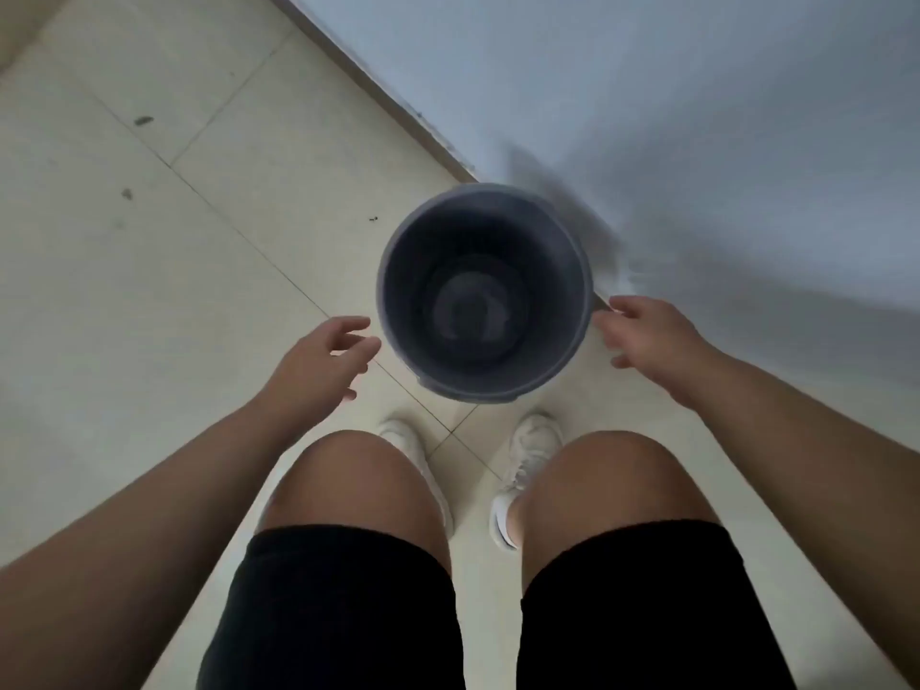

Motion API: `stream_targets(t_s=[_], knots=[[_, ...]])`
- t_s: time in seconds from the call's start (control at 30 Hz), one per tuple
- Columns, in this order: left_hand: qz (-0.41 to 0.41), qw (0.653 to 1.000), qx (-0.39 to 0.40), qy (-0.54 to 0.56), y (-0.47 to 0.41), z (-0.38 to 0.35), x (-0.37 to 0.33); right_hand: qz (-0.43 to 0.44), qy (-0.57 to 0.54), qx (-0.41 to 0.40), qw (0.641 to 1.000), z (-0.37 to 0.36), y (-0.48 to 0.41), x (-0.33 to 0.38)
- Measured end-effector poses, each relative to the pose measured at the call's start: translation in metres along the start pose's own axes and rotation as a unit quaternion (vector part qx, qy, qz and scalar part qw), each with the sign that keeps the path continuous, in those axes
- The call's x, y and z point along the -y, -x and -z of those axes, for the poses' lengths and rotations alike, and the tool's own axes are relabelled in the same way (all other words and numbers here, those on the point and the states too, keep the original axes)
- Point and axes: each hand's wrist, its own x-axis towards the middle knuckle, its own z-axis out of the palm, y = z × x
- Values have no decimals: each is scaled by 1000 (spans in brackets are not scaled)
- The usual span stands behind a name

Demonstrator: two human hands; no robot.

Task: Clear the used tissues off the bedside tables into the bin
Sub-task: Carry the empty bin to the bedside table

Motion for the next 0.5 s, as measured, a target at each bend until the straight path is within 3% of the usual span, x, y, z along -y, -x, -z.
stream_targets(t_s=[0.17,0.27,0.5], knots=[[37,996,80,16,-74,-16,12,-4,-41,75,996,-33,-53,-20],[18,998,61,29,-85,-19,12,10,-57,59,997,-39,-58,-18],[22,997,25,64,19,35,-30,51,-28,43,997,-6,52,41]])
